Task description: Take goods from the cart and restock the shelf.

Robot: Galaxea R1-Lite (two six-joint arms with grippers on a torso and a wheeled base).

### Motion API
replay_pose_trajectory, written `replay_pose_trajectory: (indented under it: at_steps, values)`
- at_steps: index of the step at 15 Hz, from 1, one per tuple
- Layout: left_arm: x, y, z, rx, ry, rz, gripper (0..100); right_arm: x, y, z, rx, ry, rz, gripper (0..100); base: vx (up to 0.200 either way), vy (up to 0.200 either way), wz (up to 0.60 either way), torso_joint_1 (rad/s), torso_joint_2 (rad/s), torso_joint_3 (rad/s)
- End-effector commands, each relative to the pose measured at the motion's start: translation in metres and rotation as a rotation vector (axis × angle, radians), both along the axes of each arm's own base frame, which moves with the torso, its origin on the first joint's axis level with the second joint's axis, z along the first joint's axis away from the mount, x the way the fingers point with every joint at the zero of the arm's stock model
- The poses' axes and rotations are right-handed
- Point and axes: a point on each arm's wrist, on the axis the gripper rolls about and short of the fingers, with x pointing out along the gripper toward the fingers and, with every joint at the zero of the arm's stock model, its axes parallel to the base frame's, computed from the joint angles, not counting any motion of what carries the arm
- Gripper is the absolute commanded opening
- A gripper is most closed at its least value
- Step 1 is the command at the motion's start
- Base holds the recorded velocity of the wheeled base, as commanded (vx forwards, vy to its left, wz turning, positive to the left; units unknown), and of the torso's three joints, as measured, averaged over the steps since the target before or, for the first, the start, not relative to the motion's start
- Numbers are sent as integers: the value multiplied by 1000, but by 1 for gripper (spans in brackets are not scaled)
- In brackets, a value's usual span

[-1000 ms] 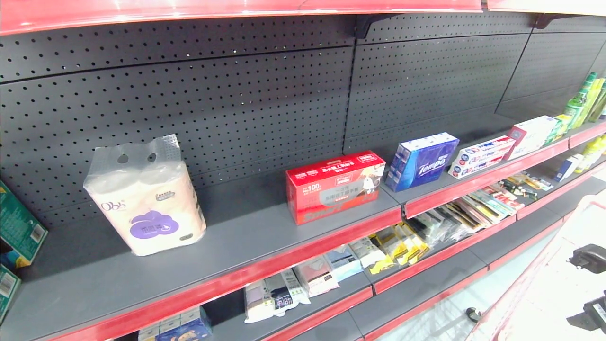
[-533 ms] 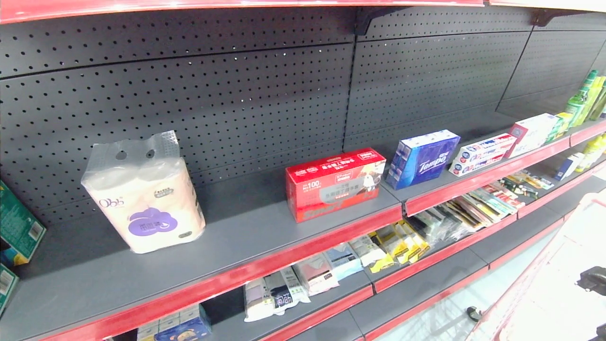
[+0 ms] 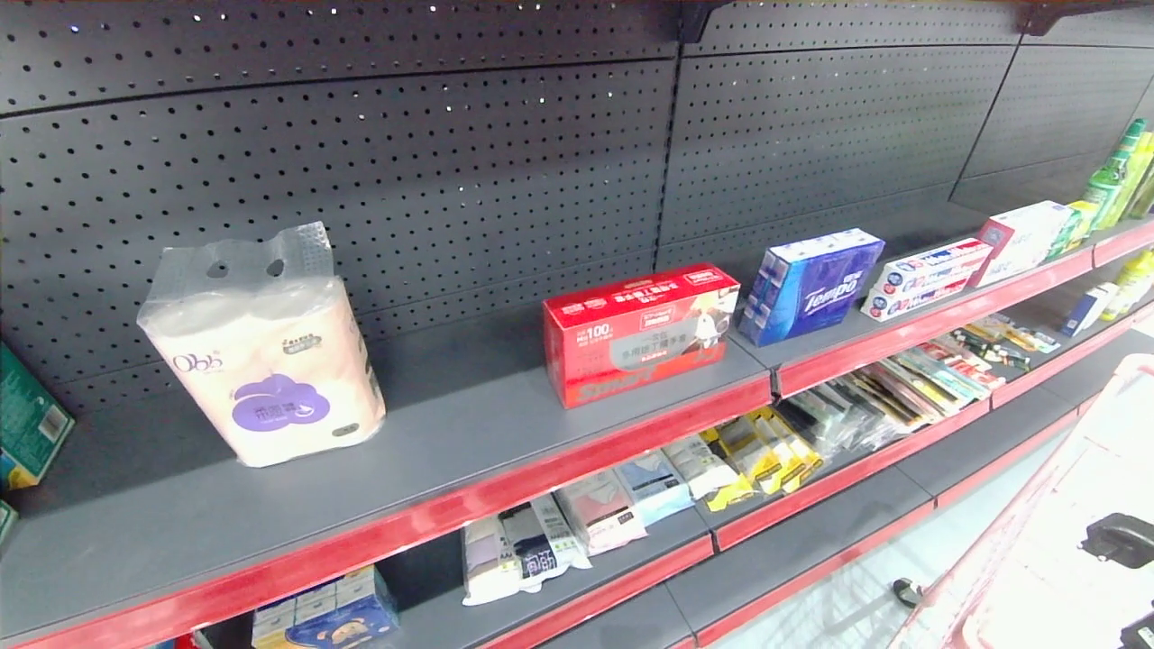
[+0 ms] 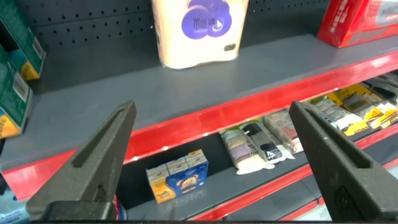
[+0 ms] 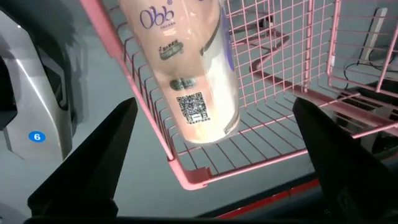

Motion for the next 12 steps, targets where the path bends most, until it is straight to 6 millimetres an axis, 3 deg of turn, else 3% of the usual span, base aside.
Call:
replay_pose_trajectory:
  at_steps: [1, 12]
  values:
    - [0, 0, 0, 0, 1, -1, 100, 2, 2, -2, 6, 3, 7, 100, 0, 0, 0, -149, 334, 183]
    - [0, 0, 0, 0, -1, 0, 100, 6, -2, -6, 3, 2, 13, 100, 0, 0, 0, -159, 345, 185]
